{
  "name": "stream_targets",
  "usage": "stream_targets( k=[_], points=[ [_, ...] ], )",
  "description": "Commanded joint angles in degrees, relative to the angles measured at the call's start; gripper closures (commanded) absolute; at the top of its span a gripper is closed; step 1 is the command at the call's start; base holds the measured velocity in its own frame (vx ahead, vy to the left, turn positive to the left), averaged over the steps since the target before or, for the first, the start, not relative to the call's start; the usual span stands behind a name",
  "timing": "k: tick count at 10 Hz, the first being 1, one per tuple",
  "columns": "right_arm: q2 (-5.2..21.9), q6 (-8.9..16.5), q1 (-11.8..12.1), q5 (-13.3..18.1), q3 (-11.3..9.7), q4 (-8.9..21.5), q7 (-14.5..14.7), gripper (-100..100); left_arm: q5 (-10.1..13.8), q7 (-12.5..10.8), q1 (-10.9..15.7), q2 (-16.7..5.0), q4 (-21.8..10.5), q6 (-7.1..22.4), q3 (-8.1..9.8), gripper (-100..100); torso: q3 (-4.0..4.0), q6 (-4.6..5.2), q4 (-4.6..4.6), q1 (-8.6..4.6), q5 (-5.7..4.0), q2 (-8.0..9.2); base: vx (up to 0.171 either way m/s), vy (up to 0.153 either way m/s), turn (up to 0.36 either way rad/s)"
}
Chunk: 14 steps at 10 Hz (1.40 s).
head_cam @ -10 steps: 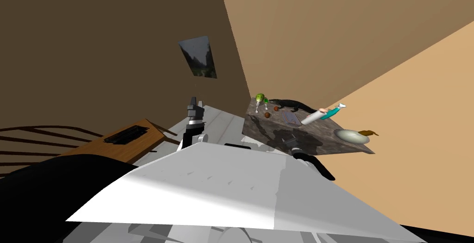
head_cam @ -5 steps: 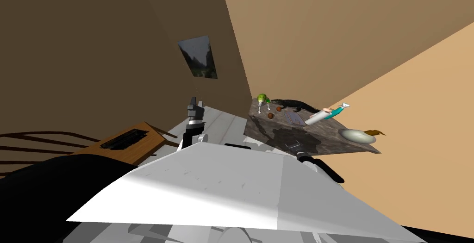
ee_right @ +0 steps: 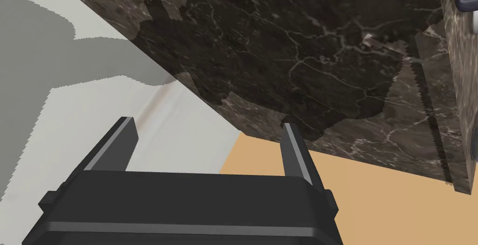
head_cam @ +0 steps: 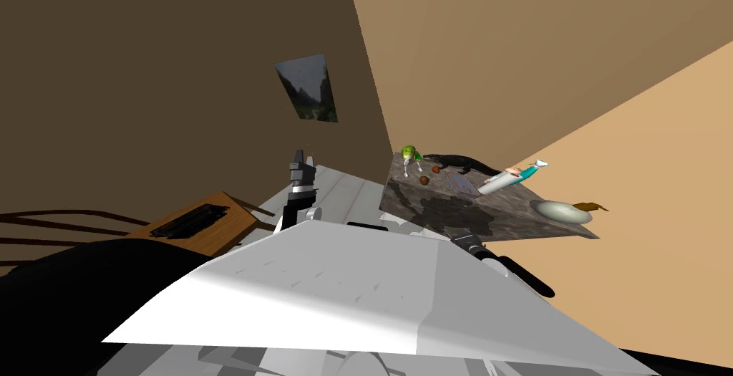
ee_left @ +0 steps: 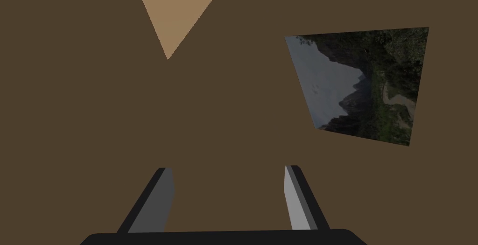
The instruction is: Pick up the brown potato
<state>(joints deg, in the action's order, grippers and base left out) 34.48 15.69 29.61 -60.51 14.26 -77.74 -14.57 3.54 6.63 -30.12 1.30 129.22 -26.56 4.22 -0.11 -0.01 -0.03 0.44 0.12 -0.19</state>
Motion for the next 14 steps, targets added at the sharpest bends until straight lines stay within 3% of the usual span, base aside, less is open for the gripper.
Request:
stream_targets(
  k=[1, 2, 3, 5, 6, 7, 8, 10, 11, 12, 13, 14],
  points=[
    [0.6, 2.9, -0.5, 0.1, 1.3, 1.9, -1.5, -100, 0.0, 0.0, 0.0, 0.0, 0.0, 0.0, 0.0, 0, 0.0, 0.0, 0.0, 0.0, 0.0, 0.0, 0.057, 0.126, -0.026],
    [0.6, 4.0, -0.5, 0.1, 1.3, 1.9, -1.5, -100, 0.0, 0.0, 0.0, 0.0, 0.0, 0.0, 0.0, 0, -0.03, -0.02, -0.01, -0.02, 0.01, -0.06, 0.038, 0.058, 0.0],
    [2.7, 5.4, -0.9, -2.4, 1.8, 5.2, -2.9, -100, 0.0, 0.0, 0.0, 0.0, 0.0, 0.0, 0.01, 0, -0.02, -0.02, -0.01, -0.21, -0.03, -0.03, 0.034, 0.104, -0.014],
    [2.7, 7.4, -0.9, -2.4, 1.8, 5.3, -2.9, -100, 0.0, 0.0, 0.0, 0.0, 0.0, 0.0, 0.0, 0, -0.01, -0.01, 0.0, -0.09, -0.02, -0.02, 0.037, 0.079, -0.013],
    [5.0, 9.7, -1.3, -4.7, 2.1, 8.1, -4.3, -100, 0.0, 0.0, 0.0, 0.0, 0.0, 0.0, 0.01, 0, 0.0, -0.02, 0.0, -0.25, -0.04, 0.01, 0.065, 0.117, -0.008],
    [5.0, 10.8, -1.3, -4.7, 2.1, 8.7, -4.3, -100, 0.0, 0.0, 0.0, 0.0, 0.0, 0.0, 0.0, 0, -0.05, -0.01, -0.01, -0.08, -0.02, -0.09, 0.071, 0.12, -0.023],
    [7.2, 13.1, -1.7, -6.1, 2.5, 10.3, -5.6, -100, 0.0, 0.0, 0.0, 0.0, 0.0, 0.0, 0.0, 0, -0.07, -0.02, -0.03, -0.05, 0.0, -0.12, 0.091, 0.126, -0.017],
    [7.2, 14.2, -1.7, -6.8, 2.5, 12.0, -5.6, -100, 0.0, 0.0, 0.0, 0.0, 0.0, 0.0, 0.0, 0, -0.09, -0.01, -0.04, -0.06, 0.0, -0.14, 0.048, 0.084, -0.004],
    [9.5, 17.2, -2.2, -8.9, 2.7, 14.0, -7.0, -100, 0.0, 0.0, 0.0, 0.0, 0.0, 0.0, 0.01, 0, -0.02, -0.02, -0.01, -0.24, -0.04, -0.01, 0.064, 0.093, -0.002],
    [9.5, 17.6, -2.2, -8.9, 2.7, 15.2, -7.0, -100, 0.0, 0.0, 0.0, 0.0, 0.0, 0.0, 0.0, 0, -0.05, -0.02, -0.02, -0.16, -0.03, -0.1, 0.073, 0.098, -0.008],
    [11.7, 19.7, -2.6, -10.8, 3.0, 17.8, -8.2, -100, 0.0, 0.0, 0.0, 0.0, 0.0, 0.0, 0.0, 0, -0.08, -0.02, -0.03, -0.14, -0.02, -0.13, 0.092, 0.132, -0.001],
    [11.7, 20.9, -2.6, -10.8, 3.0, 18.3, -8.2, -100, 0.0, 0.0, 0.0, 0.0, 0.0, 0.0, 0.0, 0, -0.11, -0.01, -0.04, -0.02, 0.0, -0.19, 0.083, 0.112, -0.014]
  ],
)
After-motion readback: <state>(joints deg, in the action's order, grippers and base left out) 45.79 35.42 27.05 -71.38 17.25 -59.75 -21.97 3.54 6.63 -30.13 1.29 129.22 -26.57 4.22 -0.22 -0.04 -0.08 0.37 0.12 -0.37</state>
